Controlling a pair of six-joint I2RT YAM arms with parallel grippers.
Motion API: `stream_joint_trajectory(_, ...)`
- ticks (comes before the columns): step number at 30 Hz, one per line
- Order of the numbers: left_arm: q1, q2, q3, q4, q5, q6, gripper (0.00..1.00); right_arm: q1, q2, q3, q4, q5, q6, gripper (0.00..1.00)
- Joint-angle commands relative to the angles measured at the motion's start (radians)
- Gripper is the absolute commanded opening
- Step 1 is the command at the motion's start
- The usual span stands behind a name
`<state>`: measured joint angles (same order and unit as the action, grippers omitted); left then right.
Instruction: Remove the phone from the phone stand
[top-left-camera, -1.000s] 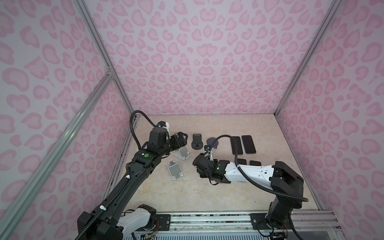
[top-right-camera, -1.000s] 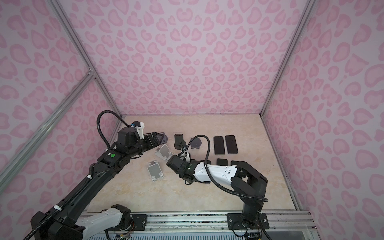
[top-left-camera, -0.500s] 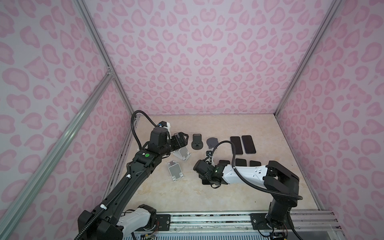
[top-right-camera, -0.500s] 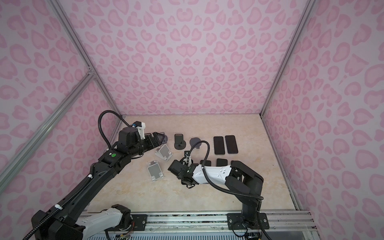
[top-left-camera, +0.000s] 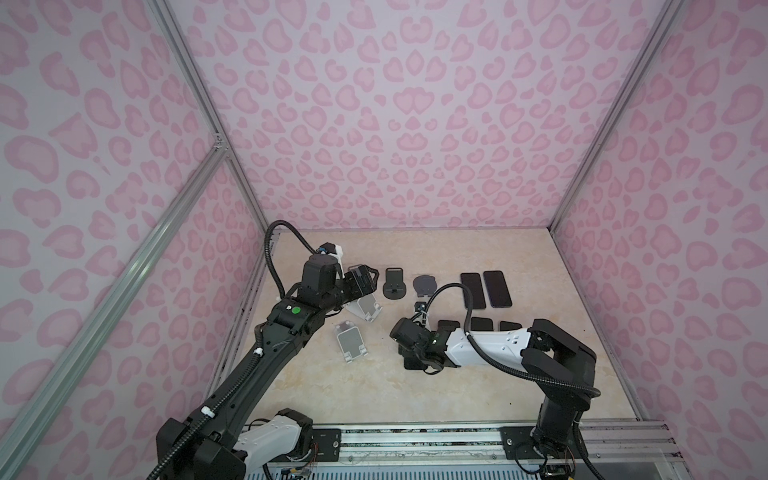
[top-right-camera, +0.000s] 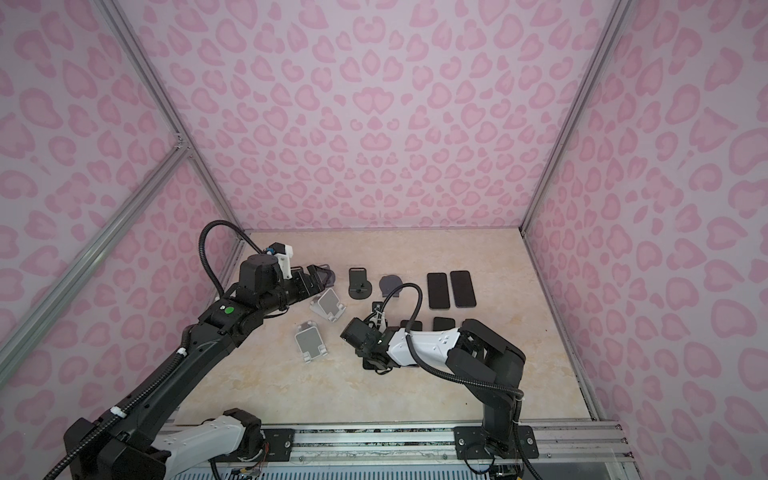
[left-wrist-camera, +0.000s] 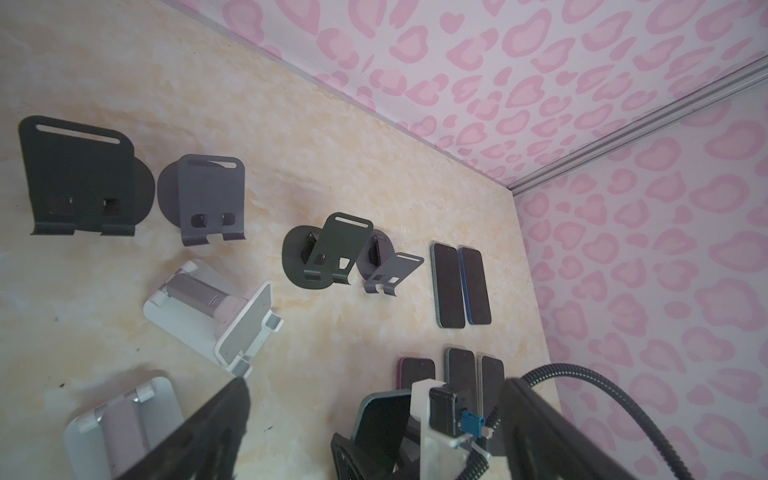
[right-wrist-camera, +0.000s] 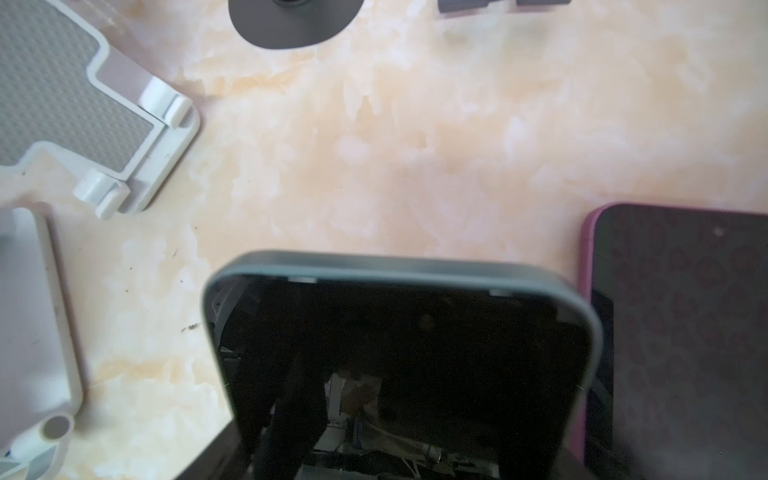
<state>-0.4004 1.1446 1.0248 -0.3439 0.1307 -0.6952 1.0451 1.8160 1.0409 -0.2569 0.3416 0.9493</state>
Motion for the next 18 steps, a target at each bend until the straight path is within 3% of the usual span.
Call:
stream_joint_trajectory(1, 0.000, 0.007, 0.009, 0.016, -0.003, 0.006, 0.96, 0.000, 0.009, -0.013, 0.004, -0.009, -0.012, 0.66)
stream_joint_trajectory(9, -0.002, 0.006, 0.011, 0.017, -0.007, 0.008, 0.96, -0.022, 0.037, -0.019, 0.037, -0.068, -0.011, 0.67)
stream_joint_trajectory(18, -0.002, 0.002, 0.011, 0.014, -0.003, 0.008, 0.96, -0.037, 0.079, -0.003, 0.002, -0.061, -0.009, 0.69)
